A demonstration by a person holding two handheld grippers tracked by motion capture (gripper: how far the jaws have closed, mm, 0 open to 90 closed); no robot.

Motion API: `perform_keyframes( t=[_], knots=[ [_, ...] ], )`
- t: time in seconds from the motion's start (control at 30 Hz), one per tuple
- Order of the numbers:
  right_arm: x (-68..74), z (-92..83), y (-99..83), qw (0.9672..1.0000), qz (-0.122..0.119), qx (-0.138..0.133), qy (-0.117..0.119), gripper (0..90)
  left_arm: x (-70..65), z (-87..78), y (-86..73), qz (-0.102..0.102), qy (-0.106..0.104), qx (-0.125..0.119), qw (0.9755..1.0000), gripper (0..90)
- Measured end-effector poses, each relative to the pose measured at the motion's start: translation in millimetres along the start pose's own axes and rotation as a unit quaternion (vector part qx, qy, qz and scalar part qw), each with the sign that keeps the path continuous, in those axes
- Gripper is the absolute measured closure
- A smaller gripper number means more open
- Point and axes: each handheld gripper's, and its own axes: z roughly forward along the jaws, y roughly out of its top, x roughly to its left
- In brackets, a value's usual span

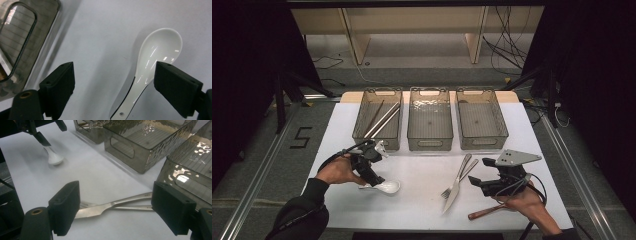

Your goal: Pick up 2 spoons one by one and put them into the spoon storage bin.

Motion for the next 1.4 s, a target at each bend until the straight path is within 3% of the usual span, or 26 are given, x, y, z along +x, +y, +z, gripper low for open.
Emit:
perform_keyframes(
  t=[0.4,0.53,0.6,0.73,1.1,1.4],
  knots=[
    [-1.3,0.0,-0.4,1.0000,-0.002,-0.001,0.002,24.2,-3.1,15.7,-6.9,0.010,-0.008,0.042,0.9990,18.9],
    [-0.4,-1.1,0.3,1.0000,-0.003,-0.002,0.001,24.3,-5.2,19.3,-9.4,0.029,-0.015,0.063,0.9975,22.7],
    [0.6,-0.3,0.7,1.0000,-0.004,0.000,0.001,24.2,-6.3,20.5,-10.0,0.029,-0.017,0.064,0.9974,24.4],
    [0.8,0.1,0.5,1.0000,-0.005,0.001,0.001,24.2,-7.5,20.9,-10.7,0.031,-0.023,0.065,0.9972,30.1],
    [1.1,-0.2,0.6,1.0000,-0.007,0.000,0.000,24.3,-14.0,24.1,-12.8,0.060,-0.047,0.090,0.9931,47.2],
    [1.3,0.0,0.6,1.0000,-0.007,0.001,0.000,24.3,-16.3,26.8,-13.9,0.069,-0.052,0.094,0.9918,60.8]
  ],
)
